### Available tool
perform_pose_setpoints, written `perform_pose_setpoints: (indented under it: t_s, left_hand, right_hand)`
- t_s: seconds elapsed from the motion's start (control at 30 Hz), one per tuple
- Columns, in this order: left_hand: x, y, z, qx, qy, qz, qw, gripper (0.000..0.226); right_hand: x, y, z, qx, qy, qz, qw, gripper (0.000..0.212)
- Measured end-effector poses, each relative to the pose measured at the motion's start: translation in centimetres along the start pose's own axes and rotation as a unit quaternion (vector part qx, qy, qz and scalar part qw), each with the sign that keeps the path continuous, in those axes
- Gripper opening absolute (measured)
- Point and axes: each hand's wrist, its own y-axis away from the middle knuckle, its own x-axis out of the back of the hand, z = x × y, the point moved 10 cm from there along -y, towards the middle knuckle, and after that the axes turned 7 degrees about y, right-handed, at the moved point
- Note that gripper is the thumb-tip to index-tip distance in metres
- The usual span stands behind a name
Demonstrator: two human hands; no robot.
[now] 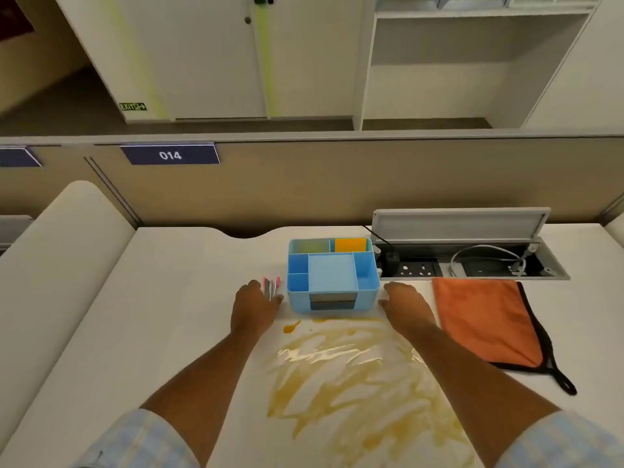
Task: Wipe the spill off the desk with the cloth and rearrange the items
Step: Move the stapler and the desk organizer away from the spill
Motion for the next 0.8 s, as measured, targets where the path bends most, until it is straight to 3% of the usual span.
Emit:
perform_pose_setpoints:
  t_s: [0.13,0.4,0.63,0.8]
  left_hand:
    - [-0.6,-1.5,0.7,0.013,-0.019,0.005,1.000,0.056]
    - [-2.1,-1.8,-0.8,0.062,-0.039,0.006,0.997,0.042]
    - [1.7,2.0,-3.7,-0.009,-0.013,0.025,1.000,0.031]
    - [4.5,6.3,-8.9,0.033,-0.047,0.027,0.998,0.034]
  right_hand:
    - [-0.8,-0.5,0.0,0.007,0.042,0.000,0.999,0.022]
    - [-2.7,-1.0,1.4,-0.013,0.063,-0.031,0.997,0.023]
    - [-1.7,-1.6,2.9,-0.022,0.056,-0.020,0.998,0.023]
    - [-1.8,-1.2,3.3,-0.027,0.053,-0.025,0.998,0.021]
